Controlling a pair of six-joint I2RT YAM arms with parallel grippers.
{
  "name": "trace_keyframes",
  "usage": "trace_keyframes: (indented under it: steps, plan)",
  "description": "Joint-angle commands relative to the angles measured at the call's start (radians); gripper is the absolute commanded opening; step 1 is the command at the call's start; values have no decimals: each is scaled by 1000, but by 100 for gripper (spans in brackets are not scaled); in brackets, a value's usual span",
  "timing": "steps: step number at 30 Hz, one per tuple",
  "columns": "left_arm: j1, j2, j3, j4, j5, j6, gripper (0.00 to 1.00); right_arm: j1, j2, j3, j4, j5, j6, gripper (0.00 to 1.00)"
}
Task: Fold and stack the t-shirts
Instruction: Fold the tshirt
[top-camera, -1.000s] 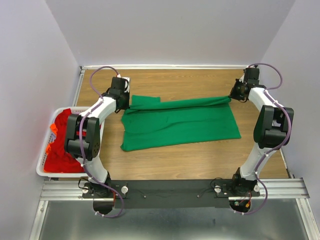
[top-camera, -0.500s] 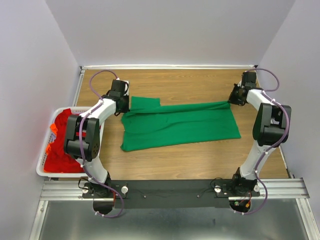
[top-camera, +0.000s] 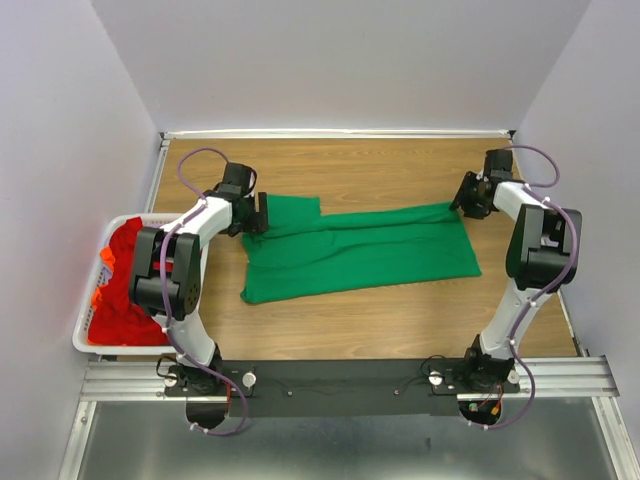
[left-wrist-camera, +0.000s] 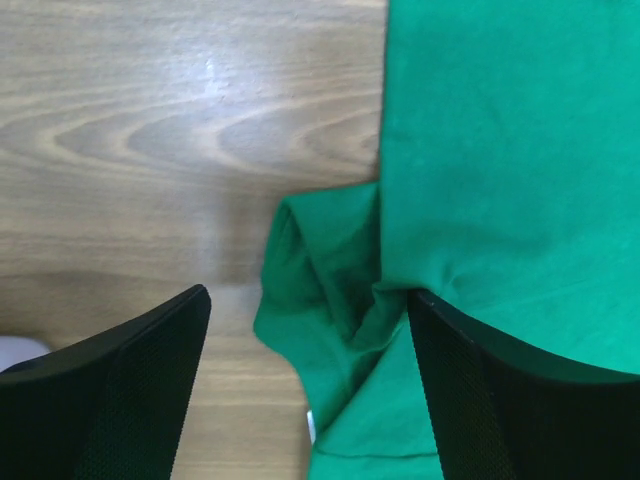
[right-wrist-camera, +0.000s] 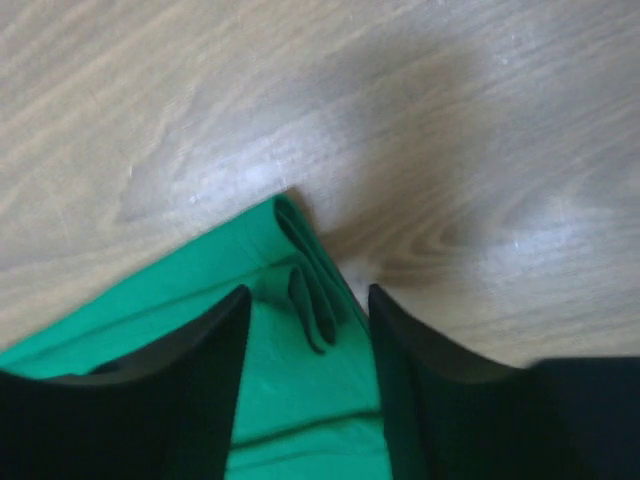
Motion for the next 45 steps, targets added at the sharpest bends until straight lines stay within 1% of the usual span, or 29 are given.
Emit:
trace_keyframes:
  steps: [1, 2, 4, 9, 15, 18, 19, 21, 24, 28, 34, 39, 42, 44, 45]
  plan:
    - [7, -61, 80, -49, -32, -27, 90, -9, -73, -36, -2, -33, 29, 61]
    - [7, -64, 98, -55, -34, -27, 90, -9, -100, -51, -5, -33, 36, 66]
    - [4, -66, 152, -52, -32, -30, 90, -6, -148, -66, -14, -36, 49, 69]
    - [-27, 26, 296, -69, -53, -33, 90, 15, -240, -125, -49, -11, 60, 73]
    - [-77, 163, 439, -92, -87, -53, 82, 68, -350, -200, -68, -42, 52, 73]
    - [-100, 245, 498, -95, -118, -65, 72, 95, -408, -253, -69, -77, 52, 73]
    - [-100, 267, 512, -95, -124, -71, 72, 95, -409, -254, -69, -83, 52, 73]
    - [-111, 319, 546, -92, -136, -84, 68, 109, -435, -281, -68, -91, 45, 73]
    - [-123, 377, 583, -89, -153, -88, 64, 114, -456, -310, -69, -112, 37, 73]
    - [-134, 436, 608, -92, -159, -88, 62, 120, -476, -338, -68, -131, 33, 73]
    - [-137, 488, 568, -104, -150, -110, 57, 123, -493, -355, -68, -158, 17, 73]
    - [-140, 497, 539, -103, -147, -119, 43, 126, -493, -356, -68, -178, 13, 73]
    - [-142, 500, 534, -103, -150, -117, 28, 127, -491, -356, -66, -183, 11, 73]
    - [-142, 499, 526, -98, -149, -120, 16, 129, -488, -355, -68, -184, 11, 73]
    - [-145, 494, 517, -97, -146, -117, 14, 129, -488, -355, -66, -187, 10, 73]
